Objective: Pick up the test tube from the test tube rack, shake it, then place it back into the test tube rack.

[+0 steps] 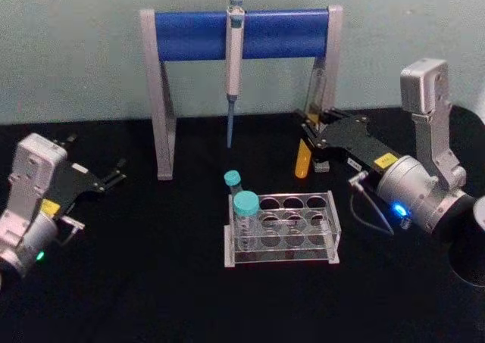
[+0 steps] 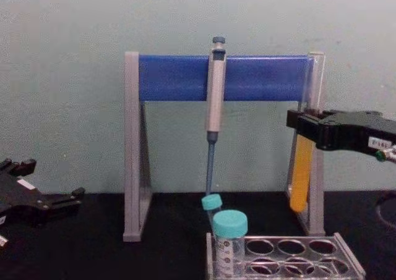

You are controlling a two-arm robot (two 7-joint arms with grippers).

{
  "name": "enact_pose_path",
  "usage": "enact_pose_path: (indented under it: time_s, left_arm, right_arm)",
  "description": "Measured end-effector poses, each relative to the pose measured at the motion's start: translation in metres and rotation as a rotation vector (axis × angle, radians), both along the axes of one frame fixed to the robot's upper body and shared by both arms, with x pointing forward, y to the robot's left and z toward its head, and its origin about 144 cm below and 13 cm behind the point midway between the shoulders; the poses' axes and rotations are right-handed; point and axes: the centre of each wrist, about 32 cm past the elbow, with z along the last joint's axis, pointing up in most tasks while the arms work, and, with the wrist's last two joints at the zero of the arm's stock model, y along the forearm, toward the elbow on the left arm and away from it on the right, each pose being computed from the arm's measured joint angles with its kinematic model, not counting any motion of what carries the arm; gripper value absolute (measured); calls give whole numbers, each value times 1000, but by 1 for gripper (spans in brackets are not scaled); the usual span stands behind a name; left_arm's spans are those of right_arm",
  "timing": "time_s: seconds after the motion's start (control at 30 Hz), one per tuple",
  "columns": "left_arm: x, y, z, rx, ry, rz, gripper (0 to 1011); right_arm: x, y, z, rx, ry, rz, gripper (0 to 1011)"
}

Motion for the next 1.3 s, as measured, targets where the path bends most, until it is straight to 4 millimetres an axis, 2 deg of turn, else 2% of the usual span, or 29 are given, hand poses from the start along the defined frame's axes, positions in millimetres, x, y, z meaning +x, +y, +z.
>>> enact_pose_path:
  time_s: [0.7, 1.3]
  left_arm:
    - [0, 0, 0, 0, 0, 0, 1001]
    - [0, 0, 0, 0, 0, 0, 1001]
  right_arm:
    - [-5, -4, 0, -9, 1, 3, 232]
    - [-32, -16, 0, -34, 2, 5, 232]
